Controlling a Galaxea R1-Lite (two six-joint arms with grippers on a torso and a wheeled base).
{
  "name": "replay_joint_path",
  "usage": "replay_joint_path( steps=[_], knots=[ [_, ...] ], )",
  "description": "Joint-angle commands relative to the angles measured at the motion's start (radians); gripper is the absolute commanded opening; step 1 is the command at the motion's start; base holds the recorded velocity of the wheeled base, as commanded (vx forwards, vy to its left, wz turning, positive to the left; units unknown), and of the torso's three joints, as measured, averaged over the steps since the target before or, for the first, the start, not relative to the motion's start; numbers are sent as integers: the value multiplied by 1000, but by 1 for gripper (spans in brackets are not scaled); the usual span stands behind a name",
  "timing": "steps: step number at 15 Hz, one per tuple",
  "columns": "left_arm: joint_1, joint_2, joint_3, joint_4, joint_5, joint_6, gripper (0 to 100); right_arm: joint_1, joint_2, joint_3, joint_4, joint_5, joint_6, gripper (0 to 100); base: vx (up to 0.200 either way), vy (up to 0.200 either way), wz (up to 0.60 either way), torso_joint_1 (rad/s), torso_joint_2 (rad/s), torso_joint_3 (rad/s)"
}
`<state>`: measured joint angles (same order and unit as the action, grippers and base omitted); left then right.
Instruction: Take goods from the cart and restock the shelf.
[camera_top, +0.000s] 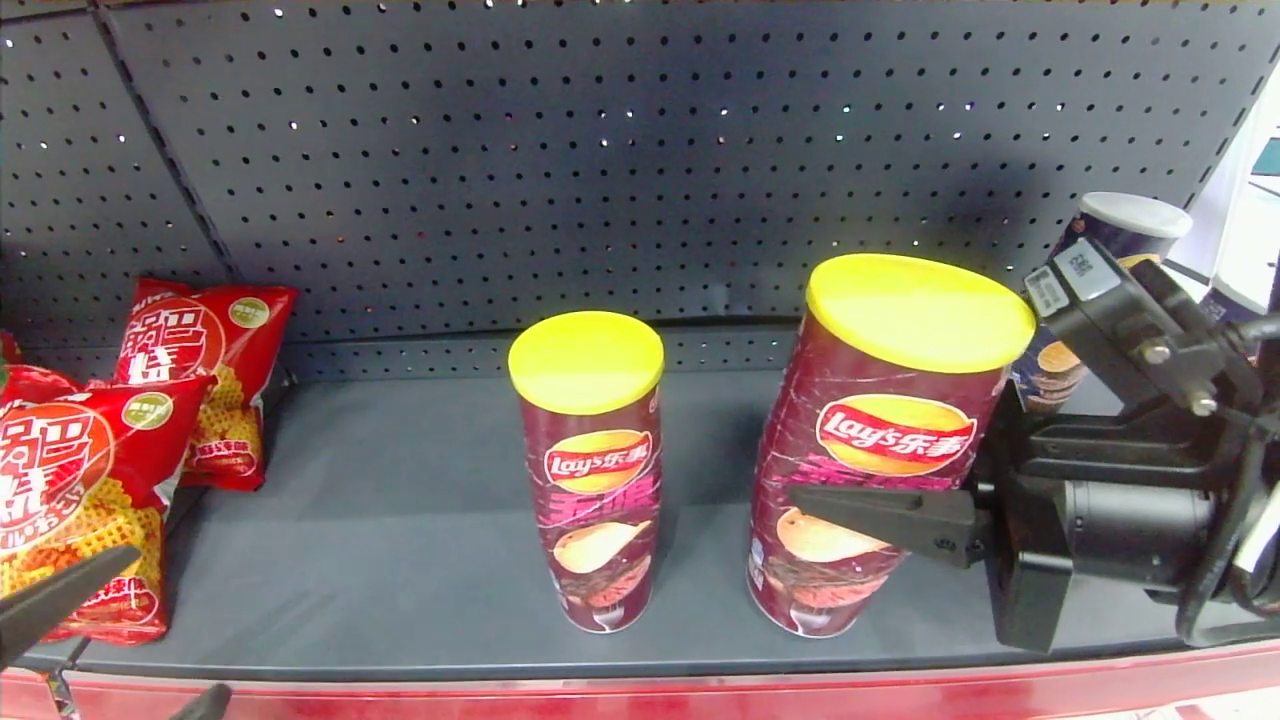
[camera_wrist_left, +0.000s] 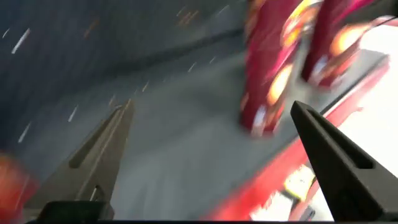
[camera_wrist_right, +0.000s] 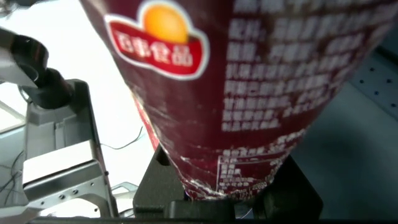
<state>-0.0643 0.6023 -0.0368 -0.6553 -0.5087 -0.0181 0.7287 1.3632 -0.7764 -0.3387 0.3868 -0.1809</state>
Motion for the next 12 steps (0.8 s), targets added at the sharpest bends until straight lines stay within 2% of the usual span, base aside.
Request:
replay_joint_path(
  steps=[1, 2, 3, 5, 6, 7, 8, 10, 11, 12],
  knots=[
    [73, -492, -72, 471, 136, -39, 100, -17, 10, -11, -2, 1, 0, 0, 0, 0, 0, 0, 0, 0],
    [67, -595, -66, 580, 194, -40, 100, -28, 13, -21, -2, 1, 0, 0, 0, 0, 0, 0, 0, 0],
    [64, -601, -60, 602, 254, -43, 100, -37, 14, -26, -2, 1, 0, 0, 0, 0, 0, 0, 0, 0],
    [64, -601, -5, 603, 315, -45, 100, -43, 14, -27, -2, 1, 3, 0, 0, 0, 0, 0, 0, 0],
    [64, -602, 32, 605, 348, -19, 100, -46, 13, -26, -2, 1, 11, 0, 0, 0, 0, 0, 0, 0],
    [64, -601, 34, 609, 361, 33, 100, -51, 13, -26, -2, 1, 14, 0, 0, 0, 0, 0, 0, 0],
    [64, -601, 34, 612, 369, 43, 100, -58, 13, -26, -2, 1, 14, 0, 0, 0, 0, 0, 0, 0],
    [64, -601, 34, 612, 369, 43, 100, -58, 13, -26, -2, 1, 14, 0, 0, 0, 0, 0, 0, 0],
    [64, -601, 35, 660, 518, 41, 100, -78, 14, -27, -2, 1, 14, 0, 0, 0, 0, 0, 0, 0],
    [63, -601, 35, 658, 507, -3, 100, -80, 13, -27, -2, 1, 15, 0, 0, 0, 0, 0, 0, 0]
  ],
)
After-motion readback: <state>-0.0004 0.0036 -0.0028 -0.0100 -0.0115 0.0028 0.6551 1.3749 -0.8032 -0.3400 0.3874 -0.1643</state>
